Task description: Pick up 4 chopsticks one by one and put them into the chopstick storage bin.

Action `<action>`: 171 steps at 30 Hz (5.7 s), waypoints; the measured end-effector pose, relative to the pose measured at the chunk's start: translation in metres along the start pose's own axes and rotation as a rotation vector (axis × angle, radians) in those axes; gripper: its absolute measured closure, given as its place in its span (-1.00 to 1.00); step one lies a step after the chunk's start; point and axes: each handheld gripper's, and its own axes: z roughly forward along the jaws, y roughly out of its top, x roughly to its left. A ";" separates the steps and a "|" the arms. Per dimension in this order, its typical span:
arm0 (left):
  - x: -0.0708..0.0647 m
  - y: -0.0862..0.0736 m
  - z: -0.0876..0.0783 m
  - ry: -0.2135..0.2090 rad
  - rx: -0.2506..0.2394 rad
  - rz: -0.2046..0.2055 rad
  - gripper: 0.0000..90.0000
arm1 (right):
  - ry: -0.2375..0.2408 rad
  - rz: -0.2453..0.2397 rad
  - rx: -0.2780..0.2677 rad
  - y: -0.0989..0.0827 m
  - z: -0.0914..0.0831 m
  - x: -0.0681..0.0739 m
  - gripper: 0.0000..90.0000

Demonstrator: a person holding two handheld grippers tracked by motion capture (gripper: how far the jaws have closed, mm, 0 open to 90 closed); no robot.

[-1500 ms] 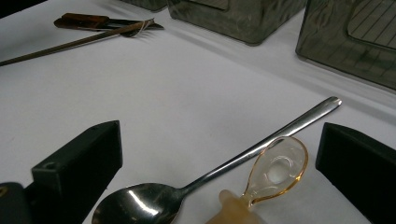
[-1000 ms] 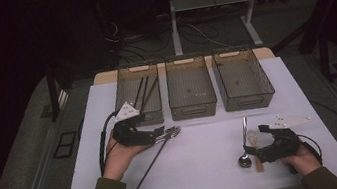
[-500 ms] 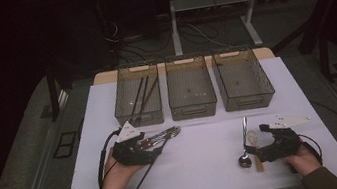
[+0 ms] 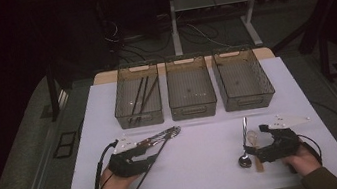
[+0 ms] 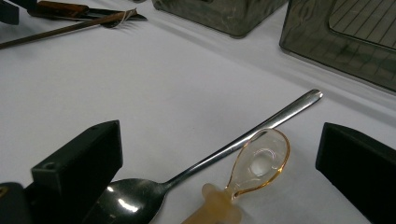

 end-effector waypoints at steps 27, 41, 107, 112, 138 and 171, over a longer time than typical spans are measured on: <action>-0.005 -0.002 0.015 0.009 0.146 0.043 0.82 | -0.002 -0.003 0.008 0.000 0.001 0.001 -0.99; -0.006 0.000 0.016 0.034 0.146 0.021 0.87 | -0.001 -0.005 0.007 0.000 0.001 0.001 -0.99; 0.025 0.032 -0.014 -0.026 -0.093 0.028 0.90 | 0.001 -0.009 0.014 0.000 0.003 0.001 -0.99; 0.033 0.037 -0.013 -0.018 -0.107 0.016 0.90 | 0.001 -0.009 0.014 0.000 0.002 0.001 -0.99; 0.084 0.089 -0.012 0.036 -0.237 -0.033 0.90 | -0.005 -0.007 0.017 -0.001 0.003 -0.001 -0.99; 0.141 0.145 0.034 0.153 -0.239 -0.124 0.90 | 0.003 0.000 0.012 -0.001 0.002 0.000 -0.99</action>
